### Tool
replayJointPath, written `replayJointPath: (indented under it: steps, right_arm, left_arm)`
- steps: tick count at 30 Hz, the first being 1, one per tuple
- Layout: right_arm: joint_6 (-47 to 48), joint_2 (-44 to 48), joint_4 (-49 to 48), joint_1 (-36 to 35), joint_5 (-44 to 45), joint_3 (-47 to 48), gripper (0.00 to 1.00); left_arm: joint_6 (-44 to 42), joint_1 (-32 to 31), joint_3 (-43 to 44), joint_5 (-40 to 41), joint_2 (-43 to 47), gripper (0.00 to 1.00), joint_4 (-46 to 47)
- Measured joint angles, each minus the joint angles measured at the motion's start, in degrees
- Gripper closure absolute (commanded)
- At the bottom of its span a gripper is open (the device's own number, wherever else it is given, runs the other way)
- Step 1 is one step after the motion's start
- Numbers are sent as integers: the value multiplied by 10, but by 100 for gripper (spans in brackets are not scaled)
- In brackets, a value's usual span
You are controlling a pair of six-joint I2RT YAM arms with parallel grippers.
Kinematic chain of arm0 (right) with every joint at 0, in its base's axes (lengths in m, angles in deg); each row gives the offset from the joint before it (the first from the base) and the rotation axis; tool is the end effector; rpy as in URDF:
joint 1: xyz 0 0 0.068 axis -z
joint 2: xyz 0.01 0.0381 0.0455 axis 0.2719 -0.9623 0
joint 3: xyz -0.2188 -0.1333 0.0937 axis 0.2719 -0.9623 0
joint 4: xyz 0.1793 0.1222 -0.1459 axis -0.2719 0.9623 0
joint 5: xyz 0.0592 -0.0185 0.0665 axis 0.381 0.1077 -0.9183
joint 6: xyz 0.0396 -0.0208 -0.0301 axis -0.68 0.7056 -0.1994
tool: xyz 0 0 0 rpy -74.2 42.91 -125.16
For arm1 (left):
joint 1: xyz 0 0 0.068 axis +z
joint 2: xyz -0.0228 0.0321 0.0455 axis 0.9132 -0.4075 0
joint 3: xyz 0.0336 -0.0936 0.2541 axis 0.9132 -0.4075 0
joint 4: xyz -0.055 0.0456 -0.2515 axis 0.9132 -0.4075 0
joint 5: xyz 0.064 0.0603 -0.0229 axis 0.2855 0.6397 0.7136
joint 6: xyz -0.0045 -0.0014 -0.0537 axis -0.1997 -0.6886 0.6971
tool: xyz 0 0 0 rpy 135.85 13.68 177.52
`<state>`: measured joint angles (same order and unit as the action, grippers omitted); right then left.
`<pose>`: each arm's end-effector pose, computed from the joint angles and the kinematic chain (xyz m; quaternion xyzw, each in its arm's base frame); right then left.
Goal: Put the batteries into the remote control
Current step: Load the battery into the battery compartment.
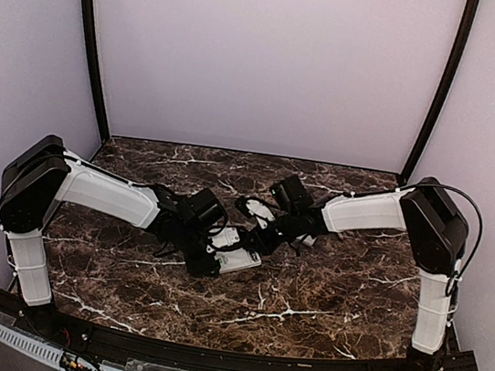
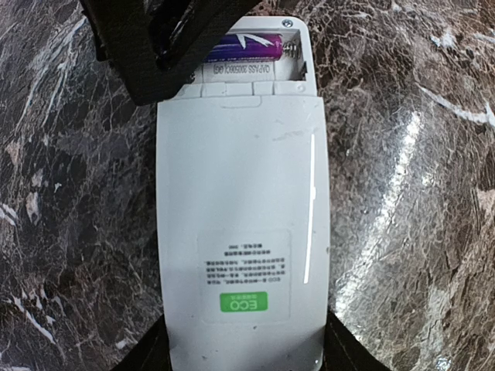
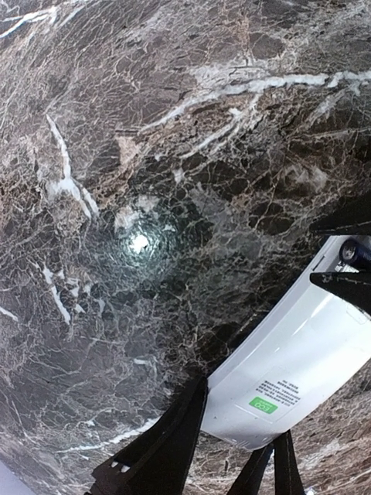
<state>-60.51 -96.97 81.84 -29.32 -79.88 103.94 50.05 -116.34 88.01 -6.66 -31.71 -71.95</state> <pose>0.2961 0.3145 0.1431 -0.4522 0.8144 0.2641 0.2502 0.2335 -0.2831 0.1489 0.5251 0.8110 -0.0862 0.2431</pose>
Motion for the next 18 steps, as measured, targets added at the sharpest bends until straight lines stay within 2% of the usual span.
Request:
replayJointPath:
  steps: [12,18]
  right_arm:
    - [26,27,-58,-2,20,-58,89]
    - [48,47,-76,-4,22,-80,93]
  left_arm:
    - [2,0,0,-1,0,100,0]
    - [2,0,0,-1,0,100,0]
